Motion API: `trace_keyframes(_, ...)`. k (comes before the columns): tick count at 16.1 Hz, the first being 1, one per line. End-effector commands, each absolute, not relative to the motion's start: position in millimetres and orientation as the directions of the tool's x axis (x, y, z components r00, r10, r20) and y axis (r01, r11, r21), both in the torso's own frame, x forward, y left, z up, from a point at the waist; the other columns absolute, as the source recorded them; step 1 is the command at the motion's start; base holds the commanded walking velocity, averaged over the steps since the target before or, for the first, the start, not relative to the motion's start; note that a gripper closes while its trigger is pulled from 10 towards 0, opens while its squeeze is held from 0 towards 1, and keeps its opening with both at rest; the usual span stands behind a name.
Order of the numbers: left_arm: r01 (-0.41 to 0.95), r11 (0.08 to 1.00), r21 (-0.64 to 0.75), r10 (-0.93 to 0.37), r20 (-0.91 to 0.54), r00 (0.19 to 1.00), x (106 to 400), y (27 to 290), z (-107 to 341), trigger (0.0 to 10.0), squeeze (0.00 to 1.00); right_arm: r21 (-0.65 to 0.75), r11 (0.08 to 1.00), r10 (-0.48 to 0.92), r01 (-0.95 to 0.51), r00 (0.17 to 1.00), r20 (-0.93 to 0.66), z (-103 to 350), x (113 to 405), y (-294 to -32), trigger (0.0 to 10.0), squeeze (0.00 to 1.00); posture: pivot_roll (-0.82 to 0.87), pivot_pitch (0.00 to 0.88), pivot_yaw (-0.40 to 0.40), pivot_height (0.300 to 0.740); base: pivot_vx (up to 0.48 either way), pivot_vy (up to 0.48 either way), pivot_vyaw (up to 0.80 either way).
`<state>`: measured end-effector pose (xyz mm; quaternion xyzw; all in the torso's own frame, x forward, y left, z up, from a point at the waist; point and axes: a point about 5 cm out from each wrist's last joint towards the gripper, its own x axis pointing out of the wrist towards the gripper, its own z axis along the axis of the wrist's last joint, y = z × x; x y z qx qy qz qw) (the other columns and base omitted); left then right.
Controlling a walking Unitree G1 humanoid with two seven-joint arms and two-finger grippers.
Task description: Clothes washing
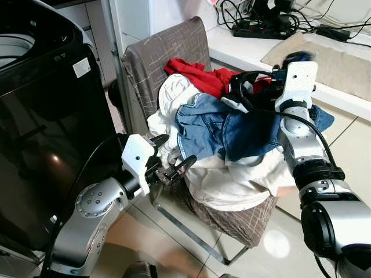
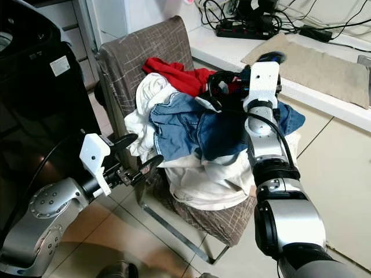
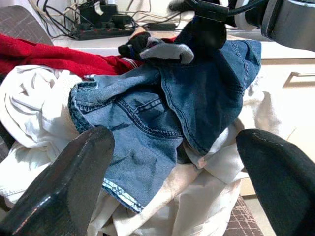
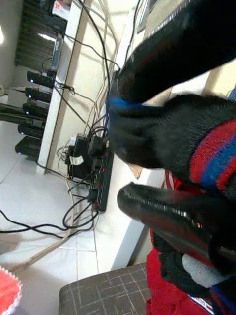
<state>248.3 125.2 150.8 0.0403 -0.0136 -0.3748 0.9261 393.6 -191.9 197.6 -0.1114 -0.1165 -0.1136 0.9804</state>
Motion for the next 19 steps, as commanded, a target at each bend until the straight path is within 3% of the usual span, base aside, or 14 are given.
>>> trace_keyframes(1, 0.699, 0.709, 0.092, -0.701, -0.015, 0.713, 249.8, 122.2, 149.7, 10.0, 0.00, -0.181, 0.952, -0.192, 0.248, 0.940, 0.283, 210.5, 396.9, -192.1, 10.0, 0.00, 0.05, 0.015, -0.035, 0.740, 0.000, 0.000, 0.00)
trace_keyframes(2, 0.699, 0.709, 0.092, -0.701, -0.015, 0.713, 250.0, 122.1, 149.7, 10.0, 0.00, -0.158, 0.962, -0.172, 0.224, 0.943, 0.286, 211.0, 396.9, -189.6, 3.5, 0.00, 0.05, 0.015, -0.035, 0.740, 0.000, 0.000, 0.00)
trace_keyframes(3, 0.699, 0.709, 0.093, -0.701, -0.015, 0.713, 249.9, 122.0, 149.7, 10.0, 0.00, -0.154, 0.965, -0.158, 0.211, 0.942, 0.297, 212.1, 396.6, -187.3, 0.0, 0.00, 0.05, 0.015, -0.035, 0.740, 0.000, 0.000, 0.00)
trace_keyframes(5, 0.699, 0.709, 0.094, -0.701, -0.015, 0.713, 250.0, 121.6, 149.7, 10.0, 0.00, -0.154, 0.964, -0.167, 0.216, 0.946, 0.279, 207.6, 396.3, -187.7, 0.0, 0.00, 0.05, 0.015, -0.036, 0.740, 0.000, 0.000, 0.00)
trace_keyframes(6, 0.700, 0.709, 0.093, -0.702, -0.014, 0.712, 250.0, 121.3, 149.7, 10.0, 0.00, -0.080, 0.969, -0.216, 0.233, 0.959, 0.182, 191.8, 395.7, -192.2, 0.0, 0.00, 0.05, 0.015, -0.037, 0.740, 0.000, 0.000, 0.00)
trace_keyframes(7, 0.700, 0.708, 0.094, -0.702, -0.015, 0.712, 249.8, 121.2, 149.6, 10.0, 0.00, -0.011, 0.969, -0.244, 0.246, 0.965, 0.094, 177.5, 394.1, -193.8, 10.0, 0.00, 0.05, 0.015, -0.037, 0.740, 0.000, 0.000, 0.00)
trace_keyframes(12, 0.706, 0.702, 0.092, -0.708, -0.013, 0.706, 249.7, 120.2, 150.0, 10.0, 0.00, 0.176, 0.943, -0.289, 0.281, 0.957, 0.018, 173.3, 393.1, -196.0, 10.0, 0.00, 0.04, 0.019, -0.032, 0.740, 0.000, 0.000, 0.00)
trace_keyframes(13, 0.707, 0.701, 0.092, -0.709, -0.013, 0.705, 249.9, 119.8, 150.0, 10.0, 0.00, 0.209, 0.934, -0.295, 0.289, 0.956, -0.003, 171.4, 393.2, -197.6, 2.5, 0.00, 0.04, 0.019, -0.032, 0.740, 0.000, 0.000, 0.00)
trace_keyframes(14, 0.709, 0.699, 0.092, -0.711, -0.012, 0.703, 250.4, 118.7, 150.0, 10.0, 0.00, 0.236, 0.926, -0.293, 0.294, 0.955, -0.039, 167.8, 393.9, -200.3, 0.0, 0.00, 0.04, 0.020, -0.031, 0.740, 0.000, 0.000, 0.00)
trace_keyframes(19, 0.708, 0.700, 0.093, -0.710, -0.007, 0.704, 251.5, 117.4, 150.5, 10.0, 0.00, 0.246, 0.920, -0.294, 0.305, 0.952, -0.080, 170.2, 397.7, -207.6, 0.0, 0.00, 0.04, 0.018, -0.037, 0.740, 0.000, 0.000, 0.00)
